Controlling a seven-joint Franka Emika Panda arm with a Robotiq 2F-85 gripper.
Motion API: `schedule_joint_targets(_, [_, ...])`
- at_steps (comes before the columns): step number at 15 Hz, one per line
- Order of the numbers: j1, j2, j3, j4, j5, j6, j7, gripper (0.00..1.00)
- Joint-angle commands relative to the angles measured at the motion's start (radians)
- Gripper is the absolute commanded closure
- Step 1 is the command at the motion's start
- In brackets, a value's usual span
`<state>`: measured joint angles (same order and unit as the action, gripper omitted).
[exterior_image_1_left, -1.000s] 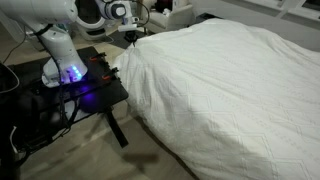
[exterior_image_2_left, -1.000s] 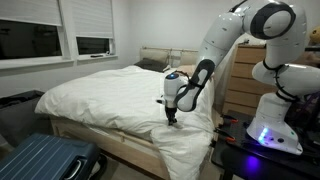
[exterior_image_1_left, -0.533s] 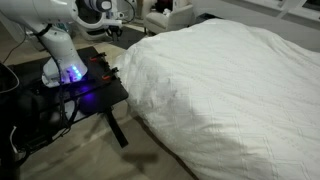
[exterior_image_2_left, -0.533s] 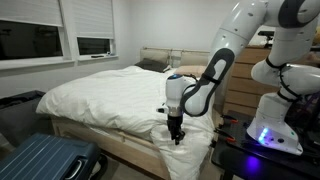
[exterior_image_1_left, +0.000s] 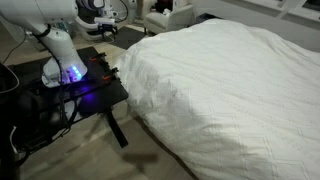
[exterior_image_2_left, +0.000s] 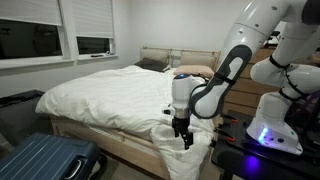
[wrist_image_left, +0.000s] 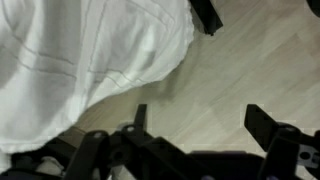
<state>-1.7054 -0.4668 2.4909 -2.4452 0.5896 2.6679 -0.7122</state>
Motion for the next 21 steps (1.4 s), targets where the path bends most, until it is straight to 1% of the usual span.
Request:
schedule_joint_targets(1, [0.057, -0.065, -0.055, -0.066, 0.011, 0.124, 0.087, 0.0])
schedule_joint_targets(4, [0.049, -0.153, -0.008, -0.065, 0.053, 0.208, 0.17, 0.0])
schedule_joint_targets(6, [0.06, -0.229, 0.027, -0.044, 0.083, 0.255, 0.246, 0.0])
schedule_joint_targets(9, [0.119, -0.356, 0.058, -0.015, 0.119, 0.358, 0.395, 0.0])
schedule_joint_targets(11, [0.173, -0.445, 0.062, 0.012, 0.136, 0.412, 0.495, 0.0])
schedule_joint_targets(14, [0.282, -0.58, 0.018, 0.052, 0.145, 0.44, 0.64, 0.0])
schedule_joint_targets(15, [0.302, -0.607, -0.001, 0.052, 0.057, 0.451, 0.756, 0.0])
schedule_joint_targets(19, [0.439, -0.768, -0.104, 0.094, 0.002, 0.406, 0.979, 0.0])
schedule_joint_targets(21, [0.481, -0.842, -0.145, 0.116, -0.016, 0.376, 1.06, 0.0])
